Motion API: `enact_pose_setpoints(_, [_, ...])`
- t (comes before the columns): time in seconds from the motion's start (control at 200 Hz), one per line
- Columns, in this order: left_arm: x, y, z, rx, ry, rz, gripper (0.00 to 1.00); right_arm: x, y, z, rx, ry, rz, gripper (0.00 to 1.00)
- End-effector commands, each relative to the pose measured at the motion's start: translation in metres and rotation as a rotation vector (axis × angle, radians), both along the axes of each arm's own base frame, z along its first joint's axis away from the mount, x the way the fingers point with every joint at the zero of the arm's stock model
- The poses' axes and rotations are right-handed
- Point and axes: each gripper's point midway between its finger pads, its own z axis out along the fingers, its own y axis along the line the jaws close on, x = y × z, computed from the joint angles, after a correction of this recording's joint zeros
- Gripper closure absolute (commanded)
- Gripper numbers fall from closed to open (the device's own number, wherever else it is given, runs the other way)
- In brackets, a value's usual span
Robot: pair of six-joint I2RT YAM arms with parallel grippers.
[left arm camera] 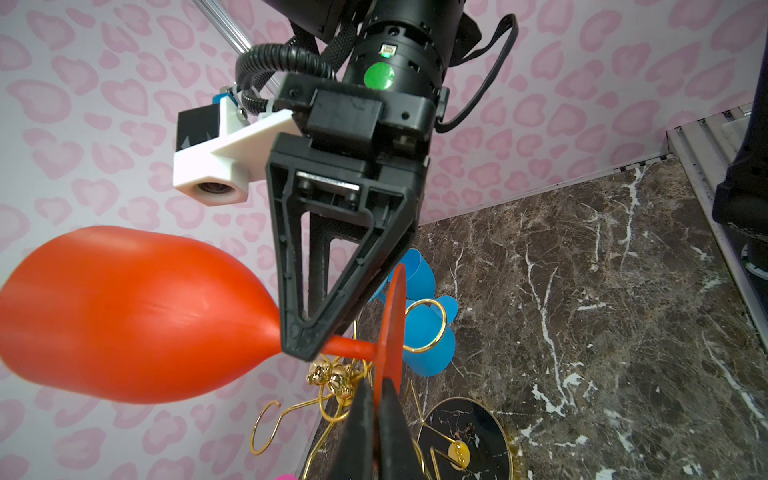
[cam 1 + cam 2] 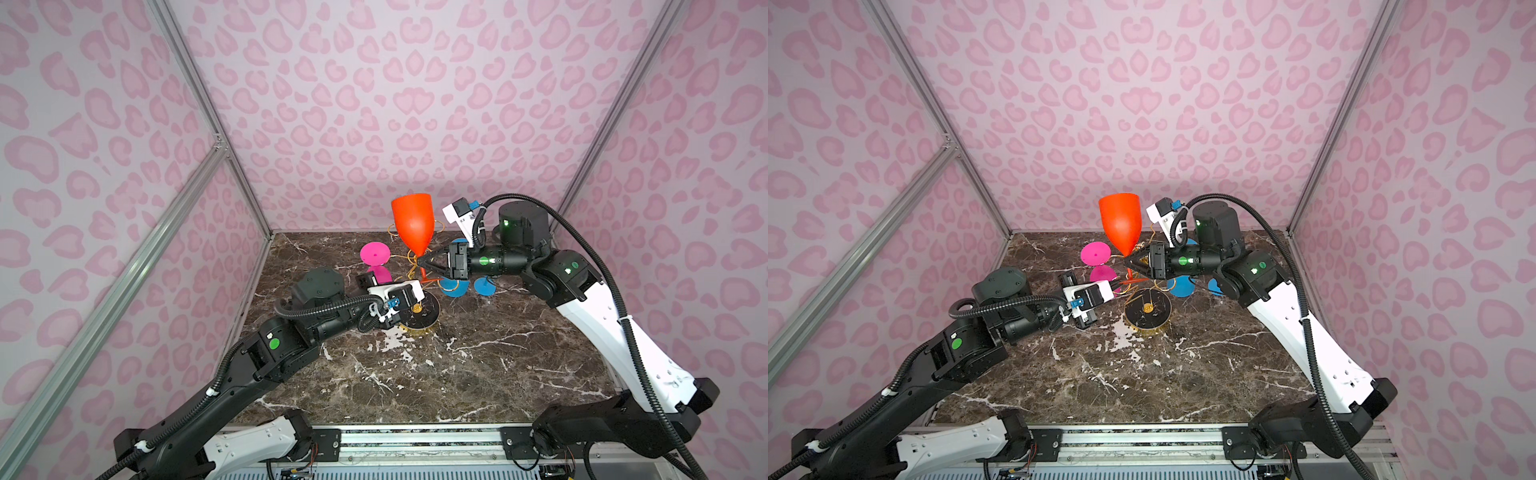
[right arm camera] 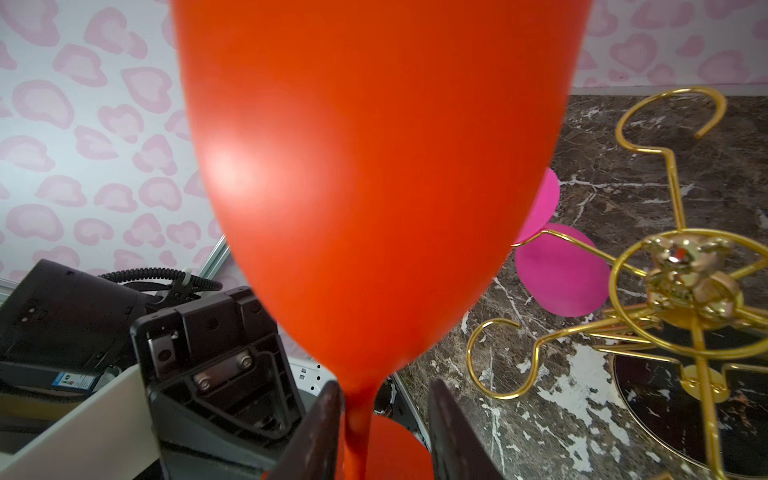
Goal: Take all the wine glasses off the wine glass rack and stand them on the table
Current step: 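Close the right gripper on the red-orange glass stem above the left gripper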
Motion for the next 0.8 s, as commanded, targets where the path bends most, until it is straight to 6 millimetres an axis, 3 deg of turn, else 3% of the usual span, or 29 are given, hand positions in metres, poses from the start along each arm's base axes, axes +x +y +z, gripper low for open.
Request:
enact_pose_setpoints(0.0, [-0.002,-0.003,0.01,-0.023,-0.038,-0.018,0.96,0.003,0.006,0.002,0.021,-0.01,0.006,0.67])
enact_pose_setpoints(0.355, [-0.002,-0.007,0.007,-0.018,-0.03,-0.026,0.95,0.002,0.007,-0.001,0.02,-0.007,0.0,0.94])
enact_pose_setpoints(0.435, [-0.003,-0.007,0.008,-0.031,-0.022,-0.027,0.85,0.001,0.007,-0.001,0.021,-0.009,-0.004,0.98])
enact_pose_setpoints(0.58, [-0.002,-0.005,0.01,-0.064,0.021,-0.011,0.49,0.002,0.003,-0.002,0.018,-0.025,-0.022,1.0])
enact_pose_setpoints(0.7, [-0.002,0.006,0.02,-0.181,0.125,0.042,0.38,0.008,-0.006,-0.007,-0.037,-0.083,-0.066,1.0])
enact_pose_setpoints(0.795, [0.002,0.022,0.038,-0.357,0.246,0.121,0.34,0.016,-0.021,-0.018,-0.144,-0.179,-0.118,1.0])
